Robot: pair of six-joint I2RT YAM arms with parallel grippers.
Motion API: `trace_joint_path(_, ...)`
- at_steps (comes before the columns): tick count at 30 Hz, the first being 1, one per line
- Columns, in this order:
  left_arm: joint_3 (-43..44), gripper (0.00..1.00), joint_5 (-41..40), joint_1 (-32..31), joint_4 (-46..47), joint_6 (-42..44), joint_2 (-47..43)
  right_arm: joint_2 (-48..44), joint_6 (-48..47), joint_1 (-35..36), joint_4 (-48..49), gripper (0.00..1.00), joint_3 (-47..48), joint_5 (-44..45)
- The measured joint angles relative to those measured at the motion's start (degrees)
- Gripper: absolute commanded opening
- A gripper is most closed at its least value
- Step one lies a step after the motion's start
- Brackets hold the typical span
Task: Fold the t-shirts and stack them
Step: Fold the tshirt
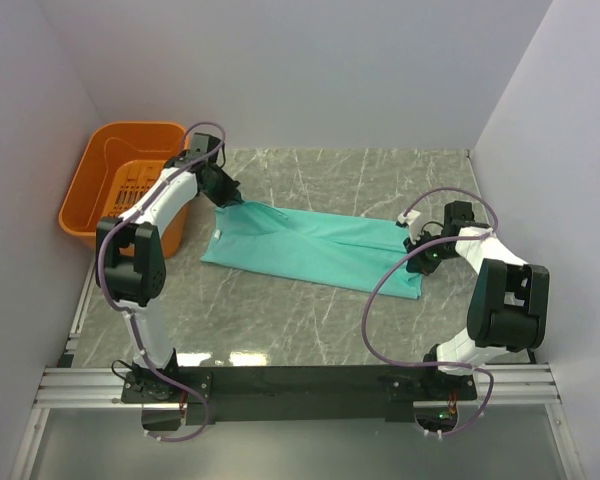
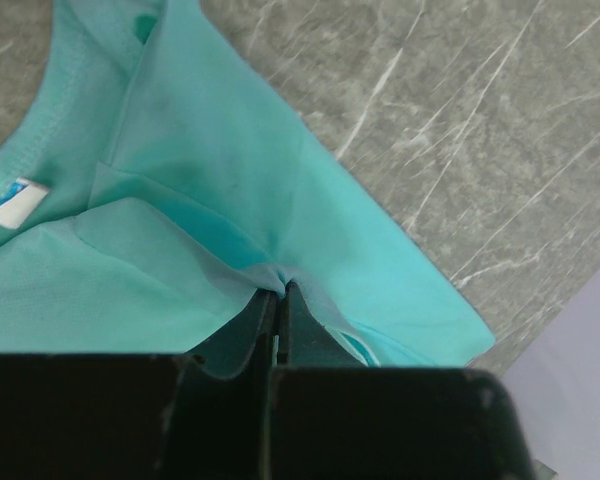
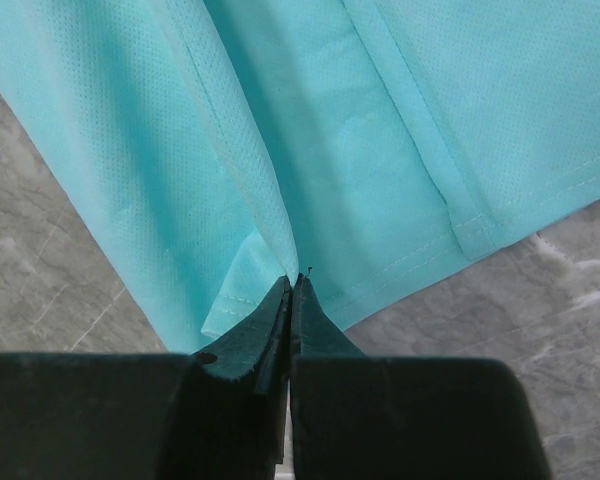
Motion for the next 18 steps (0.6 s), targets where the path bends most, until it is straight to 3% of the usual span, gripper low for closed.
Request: trace_joint_path(18,3.8,0.02,-0.3,0.0,-1.7,0.1,5.6,0.0,3.2,0.0,2.0,0.01,0.0,0.6)
